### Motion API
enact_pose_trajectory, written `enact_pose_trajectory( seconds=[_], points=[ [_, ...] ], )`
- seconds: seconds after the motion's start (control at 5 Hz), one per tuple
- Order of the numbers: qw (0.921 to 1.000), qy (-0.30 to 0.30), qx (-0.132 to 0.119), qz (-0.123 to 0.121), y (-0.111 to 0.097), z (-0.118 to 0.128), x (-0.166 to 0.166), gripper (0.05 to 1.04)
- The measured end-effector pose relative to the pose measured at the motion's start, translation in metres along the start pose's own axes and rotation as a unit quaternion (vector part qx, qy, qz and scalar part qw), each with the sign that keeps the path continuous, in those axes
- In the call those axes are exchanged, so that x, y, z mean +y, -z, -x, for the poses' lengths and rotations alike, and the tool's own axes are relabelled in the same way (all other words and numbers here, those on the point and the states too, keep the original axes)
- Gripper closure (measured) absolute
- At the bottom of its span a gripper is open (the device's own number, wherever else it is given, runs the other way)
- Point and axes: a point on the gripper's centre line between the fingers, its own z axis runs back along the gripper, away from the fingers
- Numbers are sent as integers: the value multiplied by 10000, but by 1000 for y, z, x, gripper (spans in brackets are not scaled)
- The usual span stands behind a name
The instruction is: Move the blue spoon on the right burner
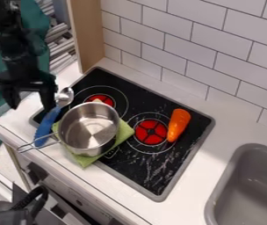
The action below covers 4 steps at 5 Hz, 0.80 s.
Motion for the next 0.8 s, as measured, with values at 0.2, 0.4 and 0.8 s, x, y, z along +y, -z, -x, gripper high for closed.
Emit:
enact_pose_trajectory(
  seconds=[0.2,0.4,0.8],
  points=[
    [9999,-26,-160,-23,-9,2,-1,73],
    [9999,-9,-146,-48,-7,3,-6,73],
    [9997,178,107,-84,16,2,-18,73]
  ],
)
